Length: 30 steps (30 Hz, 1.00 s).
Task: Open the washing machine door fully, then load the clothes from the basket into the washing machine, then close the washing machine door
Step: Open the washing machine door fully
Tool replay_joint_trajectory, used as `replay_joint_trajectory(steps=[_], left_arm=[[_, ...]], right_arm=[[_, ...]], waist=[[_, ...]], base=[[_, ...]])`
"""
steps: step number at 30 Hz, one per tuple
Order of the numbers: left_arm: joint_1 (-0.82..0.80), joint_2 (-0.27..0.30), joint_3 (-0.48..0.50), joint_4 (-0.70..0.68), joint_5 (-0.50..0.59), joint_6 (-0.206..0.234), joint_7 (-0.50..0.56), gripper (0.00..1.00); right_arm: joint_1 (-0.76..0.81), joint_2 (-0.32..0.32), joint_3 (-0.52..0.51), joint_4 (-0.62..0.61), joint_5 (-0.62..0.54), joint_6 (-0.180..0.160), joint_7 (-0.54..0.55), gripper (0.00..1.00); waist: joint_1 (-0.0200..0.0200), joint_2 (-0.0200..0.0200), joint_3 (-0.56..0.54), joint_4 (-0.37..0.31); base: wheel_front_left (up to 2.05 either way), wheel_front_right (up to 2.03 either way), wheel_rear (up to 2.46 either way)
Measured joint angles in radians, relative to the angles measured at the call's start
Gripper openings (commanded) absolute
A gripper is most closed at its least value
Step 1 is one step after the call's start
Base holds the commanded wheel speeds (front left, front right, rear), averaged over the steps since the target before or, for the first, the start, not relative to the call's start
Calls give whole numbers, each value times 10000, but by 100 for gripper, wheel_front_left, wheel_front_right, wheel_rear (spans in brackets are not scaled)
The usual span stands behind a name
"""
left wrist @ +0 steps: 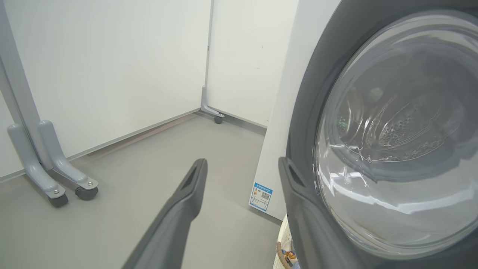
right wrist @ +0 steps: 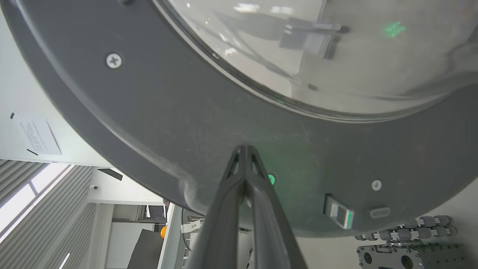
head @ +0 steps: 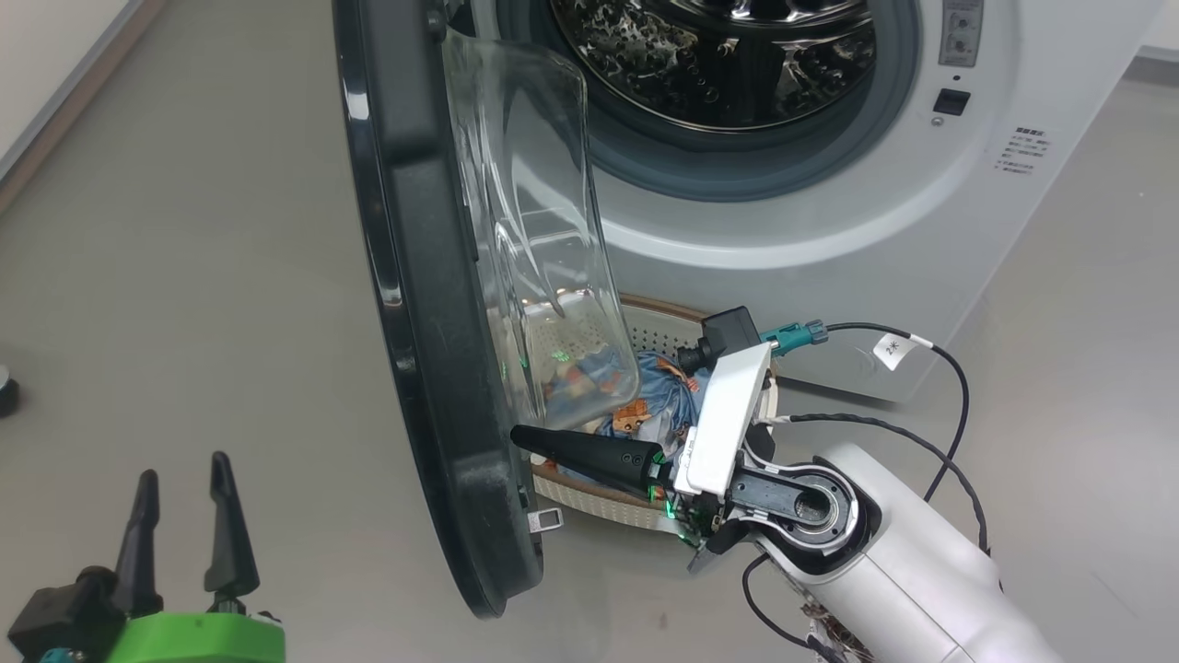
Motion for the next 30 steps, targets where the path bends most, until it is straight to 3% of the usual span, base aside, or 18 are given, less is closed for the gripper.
replay_joint_trajectory(steps=[1,2,4,5,7,12,19,30], left_arm=[[11,0,77,-6,0,0,0,100],[26,0,165,-35,0,0,0,100],[69,2,293,-65,0,0,0,100],[101,2,328,-73,2,0,0,100],[172,0,441,-86,4,0,0,100],[347,0,690,-144,13,0,0,100],[529,0,1028,-217,25,0,0,100],[808,0,1262,-334,267,0,0,100]], right_arm=[[-16,6,6,17,-188,0,-33,20],[-43,10,13,33,-353,0,-59,33],[-69,23,12,38,-581,0,-113,51],[-69,31,2,36,-719,0,-153,74],[-70,29,-4,0,-978,0,-234,100],[-74,-174,-94,-424,-1655,0,-616,100],[-75,-731,-901,-1204,-2750,0,-2084,100],[407,-2614,-2082,-1611,-5388,2,-5233,100]], waist=[[0,0,-17,-39],[0,0,-32,-80],[0,0,-61,-178],[0,0,-76,-230],[0,0,-110,-342],[0,0,-202,-669],[0,0,-334,-1190],[0,0,-437,-2000]], base=[[0,0,0],[0,0,0],[0,0,0],[0,0,0],[0,0,0],[0,0,0],[0,0,0],[0,0,0]])
